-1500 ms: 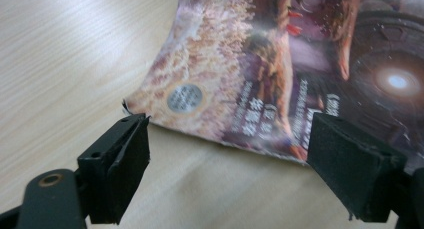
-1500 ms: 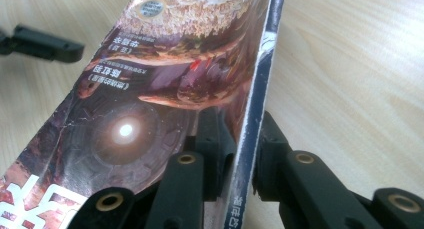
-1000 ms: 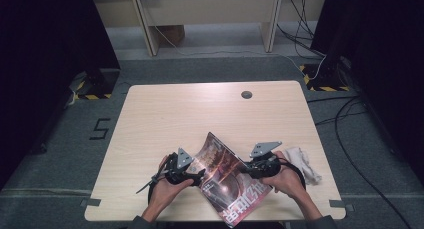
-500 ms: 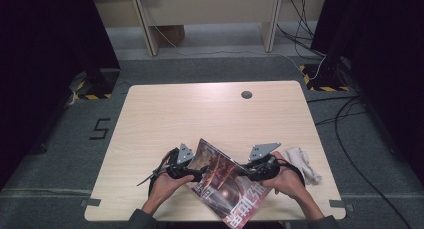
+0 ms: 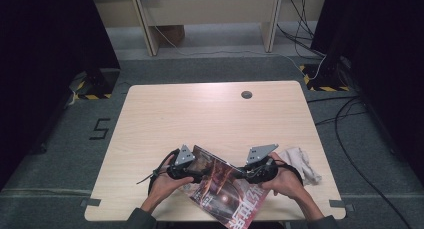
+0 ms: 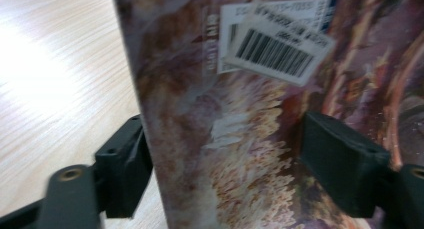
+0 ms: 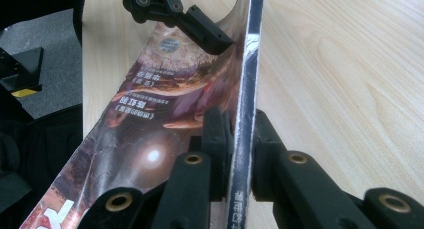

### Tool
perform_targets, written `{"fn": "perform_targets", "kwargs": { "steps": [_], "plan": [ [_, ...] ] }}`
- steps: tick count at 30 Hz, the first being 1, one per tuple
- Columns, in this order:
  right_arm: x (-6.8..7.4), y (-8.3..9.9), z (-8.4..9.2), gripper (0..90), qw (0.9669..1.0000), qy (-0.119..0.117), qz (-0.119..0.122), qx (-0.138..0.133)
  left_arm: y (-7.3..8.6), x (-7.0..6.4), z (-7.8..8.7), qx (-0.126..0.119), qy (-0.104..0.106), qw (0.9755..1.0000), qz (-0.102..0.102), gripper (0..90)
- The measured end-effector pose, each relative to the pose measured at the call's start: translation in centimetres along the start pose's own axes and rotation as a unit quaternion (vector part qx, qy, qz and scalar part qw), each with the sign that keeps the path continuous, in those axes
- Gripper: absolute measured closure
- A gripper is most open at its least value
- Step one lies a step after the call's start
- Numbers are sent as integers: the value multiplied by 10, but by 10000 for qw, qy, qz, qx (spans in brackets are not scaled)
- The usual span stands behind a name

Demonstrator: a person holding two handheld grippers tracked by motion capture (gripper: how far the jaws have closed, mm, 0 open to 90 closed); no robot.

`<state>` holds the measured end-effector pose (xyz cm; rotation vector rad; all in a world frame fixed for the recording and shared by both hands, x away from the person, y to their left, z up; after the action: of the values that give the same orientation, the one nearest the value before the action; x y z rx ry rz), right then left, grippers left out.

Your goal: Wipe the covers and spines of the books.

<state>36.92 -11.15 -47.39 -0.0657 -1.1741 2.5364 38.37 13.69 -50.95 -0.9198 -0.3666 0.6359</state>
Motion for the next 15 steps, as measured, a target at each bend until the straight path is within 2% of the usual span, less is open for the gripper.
{"fn": "perform_targets", "kwargs": {
  "steps": [4, 7, 9, 15],
  "plan": [
    [-1, 1, 0, 819, 10000, 10, -57, 32, 1, 1, 2, 4, -68, 9999, -112, 298],
    [-4, 2, -2, 828, 9998, 64, -118, 141, 3, 2, 4, 45, -147, 9996, -256, 387],
    [-6, 3, -2, 834, 9995, 140, -219, 178, 4, 3, 6, 49, -192, 9993, -301, 448],
    [-13, 6, -3, 824, 9982, 360, -320, 365, 4, 1, 7, 64, -326, 9984, -464, 598]
  ]
}}
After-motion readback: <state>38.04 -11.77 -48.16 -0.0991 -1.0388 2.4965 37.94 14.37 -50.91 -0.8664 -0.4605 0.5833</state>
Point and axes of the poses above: each handheld gripper's, and its own axes: z roughly backward along the jaws, y roughly out of its underside, x roughly to its left, the point moved 3 cm from there along -z, roughly forward along the jaws, and after that the axes turned 1 degree about -z, right-handed, at the moved point
